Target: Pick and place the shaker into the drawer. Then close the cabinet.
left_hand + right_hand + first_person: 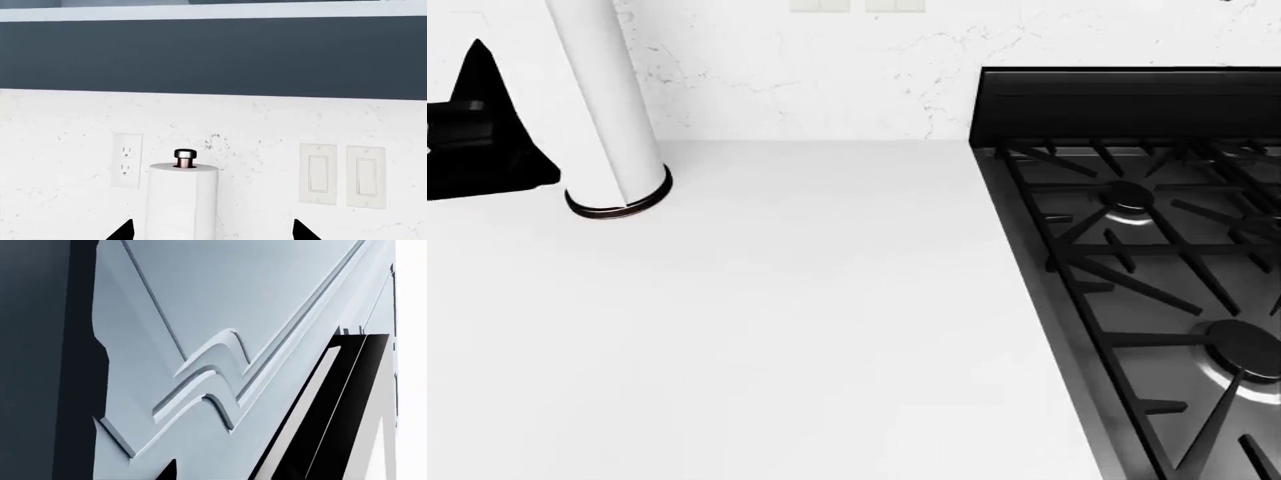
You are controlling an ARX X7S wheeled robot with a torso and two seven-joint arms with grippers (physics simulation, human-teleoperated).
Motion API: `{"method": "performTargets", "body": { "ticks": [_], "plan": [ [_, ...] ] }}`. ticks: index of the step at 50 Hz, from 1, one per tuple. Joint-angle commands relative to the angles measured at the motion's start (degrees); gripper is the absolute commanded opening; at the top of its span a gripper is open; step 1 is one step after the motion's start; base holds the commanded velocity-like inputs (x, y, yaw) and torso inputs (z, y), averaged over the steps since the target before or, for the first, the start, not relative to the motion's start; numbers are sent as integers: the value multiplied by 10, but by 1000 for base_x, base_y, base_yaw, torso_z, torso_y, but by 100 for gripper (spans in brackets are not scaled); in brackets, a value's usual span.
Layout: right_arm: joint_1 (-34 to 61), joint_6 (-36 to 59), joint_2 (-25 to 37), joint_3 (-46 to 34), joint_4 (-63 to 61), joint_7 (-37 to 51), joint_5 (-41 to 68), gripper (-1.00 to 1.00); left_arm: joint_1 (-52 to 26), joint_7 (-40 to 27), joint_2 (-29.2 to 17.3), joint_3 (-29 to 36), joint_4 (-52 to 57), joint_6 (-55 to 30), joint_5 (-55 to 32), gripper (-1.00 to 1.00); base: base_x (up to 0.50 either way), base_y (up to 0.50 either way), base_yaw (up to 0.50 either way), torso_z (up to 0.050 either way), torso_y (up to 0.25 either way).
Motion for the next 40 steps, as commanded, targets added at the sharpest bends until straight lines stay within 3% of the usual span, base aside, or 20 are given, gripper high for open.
{"method": "performTargets", "body": {
  "ticks": [1, 6, 12, 20, 40],
  "plan": [
    [-8, -84, -26, -4, 108, -102, 102, 100, 0, -3, -3, -3, 1, 0, -5, 100, 20, 4, 14, 12, -14],
    [-3, -75, -7, 33, 65, -91, 125, 100, 0, -2, -4, -4, 0, 1, -5, 100, 20, 4, 14, 7, -14],
    [-10, -59, 42, 158, -38, -68, 220, 100, 2, 2, -2, -3, -5, 3, 1, 100, 15, 3, 12, 5, -13],
    [-28, 1, 88, 266, -155, -20, 336, 100, 1, 2, 1, 2, -4, 2, 4, 100, 2, 0, 1, 0, -1],
    [-87, 114, 152, 448, -325, 176, 614, 100, 3, 5, -1, 5, -4, 1, 7, 100, 0, 0, 0, 0, 0]
  ]
}}
